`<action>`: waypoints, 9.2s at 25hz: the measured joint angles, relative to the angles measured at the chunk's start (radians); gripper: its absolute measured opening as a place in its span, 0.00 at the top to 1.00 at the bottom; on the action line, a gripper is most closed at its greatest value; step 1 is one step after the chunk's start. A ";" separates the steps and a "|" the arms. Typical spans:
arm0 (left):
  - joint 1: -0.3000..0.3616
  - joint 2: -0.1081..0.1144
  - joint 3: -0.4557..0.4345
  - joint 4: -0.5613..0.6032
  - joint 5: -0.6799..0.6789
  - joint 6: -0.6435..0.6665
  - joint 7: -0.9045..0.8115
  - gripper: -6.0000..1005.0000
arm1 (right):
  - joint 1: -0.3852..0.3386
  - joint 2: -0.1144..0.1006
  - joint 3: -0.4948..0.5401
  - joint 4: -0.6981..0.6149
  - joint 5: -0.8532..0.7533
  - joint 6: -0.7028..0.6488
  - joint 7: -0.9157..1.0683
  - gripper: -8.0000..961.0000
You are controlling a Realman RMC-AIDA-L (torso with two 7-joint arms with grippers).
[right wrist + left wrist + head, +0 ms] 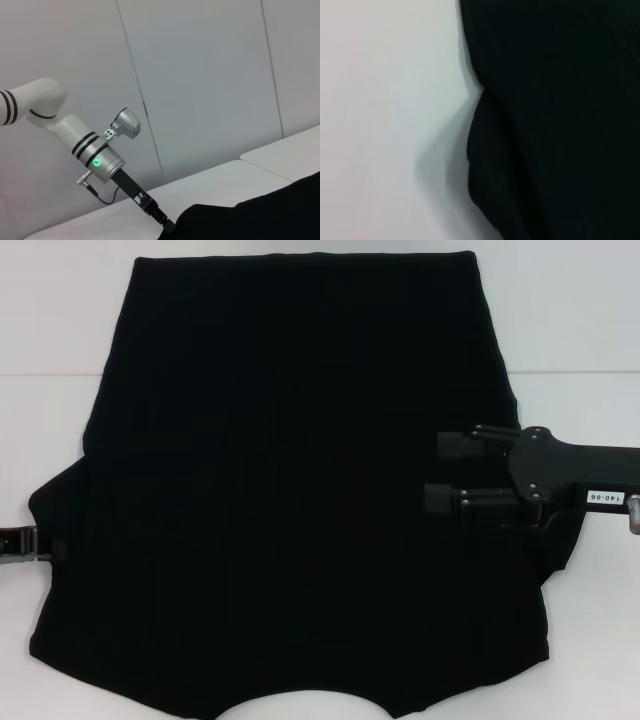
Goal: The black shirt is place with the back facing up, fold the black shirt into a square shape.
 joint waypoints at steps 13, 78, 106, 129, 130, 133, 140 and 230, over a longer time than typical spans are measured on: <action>0.010 -0.003 -0.026 0.002 -0.025 -0.037 -0.002 0.99 | -0.005 0.002 0.000 0.000 0.015 0.004 -0.005 0.08; 0.146 -0.005 -0.363 0.020 -0.194 -0.062 0.108 0.99 | -0.007 0.013 0.025 0.000 0.077 0.045 0.004 0.08; -0.058 -0.049 0.097 -0.172 -0.452 0.093 0.325 0.96 | -0.041 0.015 0.027 0.007 0.082 0.035 -0.007 0.08; 0.056 -0.064 -0.054 -0.211 -0.651 0.401 0.790 0.19 | -0.020 -0.126 0.023 -0.011 -0.040 0.332 0.559 0.08; 0.054 -0.068 -0.051 -0.219 -0.651 0.389 0.818 0.14 | -0.015 -0.127 0.022 -0.017 -0.062 0.334 0.582 0.08; 0.049 -0.077 -0.049 -0.224 -0.651 0.306 0.825 0.08 | -0.011 -0.121 0.021 -0.038 -0.100 0.335 0.606 0.08; 0.031 -0.066 -0.052 -0.236 -0.622 0.040 0.542 0.05 | -0.012 -0.107 0.014 -0.042 -0.105 0.336 0.600 0.08; -0.120 -0.078 0.168 -0.303 -0.522 -0.325 0.299 0.91 | -0.030 -0.090 0.012 -0.031 -0.106 0.378 0.567 0.08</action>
